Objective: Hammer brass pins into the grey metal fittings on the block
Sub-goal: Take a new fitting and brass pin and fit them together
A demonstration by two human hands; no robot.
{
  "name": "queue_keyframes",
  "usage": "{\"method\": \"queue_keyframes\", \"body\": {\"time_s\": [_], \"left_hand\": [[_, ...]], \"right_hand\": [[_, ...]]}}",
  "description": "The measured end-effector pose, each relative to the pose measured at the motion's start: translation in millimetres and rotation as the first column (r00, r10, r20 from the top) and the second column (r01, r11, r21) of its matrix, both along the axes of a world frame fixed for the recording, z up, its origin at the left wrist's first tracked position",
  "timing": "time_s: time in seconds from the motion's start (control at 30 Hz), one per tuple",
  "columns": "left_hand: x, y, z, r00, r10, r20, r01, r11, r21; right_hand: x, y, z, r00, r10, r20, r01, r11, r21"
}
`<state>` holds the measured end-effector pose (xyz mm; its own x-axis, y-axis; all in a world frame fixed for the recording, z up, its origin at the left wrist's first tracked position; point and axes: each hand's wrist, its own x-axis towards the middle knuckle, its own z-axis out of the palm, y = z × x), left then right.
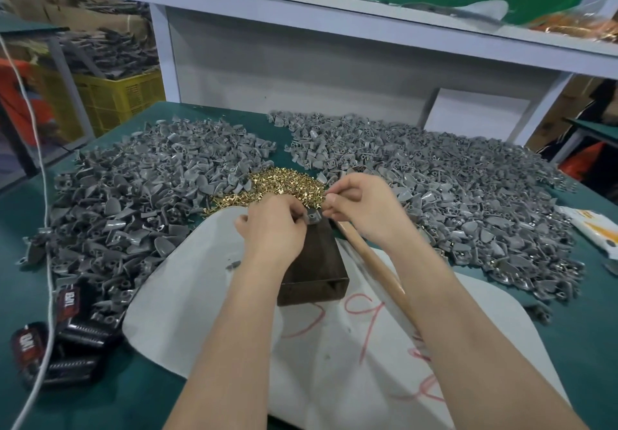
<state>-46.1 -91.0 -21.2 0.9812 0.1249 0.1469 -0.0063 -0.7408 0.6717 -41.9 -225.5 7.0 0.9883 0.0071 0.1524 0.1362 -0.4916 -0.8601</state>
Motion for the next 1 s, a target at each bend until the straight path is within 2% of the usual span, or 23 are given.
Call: {"method": "queue_keyframes", "body": {"time_s": [0.07, 0.17, 0.53, 0.8, 1.0], "left_hand": [[0.2, 0.4, 0.3, 1.000, -0.001, 0.004, 0.001, 1.000, 0.009], [0.0, 0.8, -0.6, 1.000, -0.009, 0.007, 0.009, 1.000, 0.012], [0.1, 1.0, -0.7, 1.000, -0.012, 0.008, 0.012, 1.000, -0.002], [0.7, -0.6, -0.2, 1.000, -0.014, 0.026, 0.013, 0.999, 0.045], [-0.4, -0.6, 0.4, 0.999, -0.015, 0.041, 0.013, 0.998, 0.056]], "right_hand": [[0.5, 4.7, -6.6, 0.995, -0.009, 0.096, 0.030, 0.975, -0.222], [2.2, 12.2, -18.5, 0.990, 0.002, 0.143, 0.049, 0.937, -0.347], [5.7, 16.7, -22.4, 0.992, -0.045, 0.114, 0.087, 0.911, -0.404], [8.4, 23.3, -6.6, 0.998, 0.036, 0.059, 0.008, 0.787, -0.617], [4.1, 23.9, -11.9, 0.988, 0.070, 0.140, 0.032, 0.783, -0.621]]}}
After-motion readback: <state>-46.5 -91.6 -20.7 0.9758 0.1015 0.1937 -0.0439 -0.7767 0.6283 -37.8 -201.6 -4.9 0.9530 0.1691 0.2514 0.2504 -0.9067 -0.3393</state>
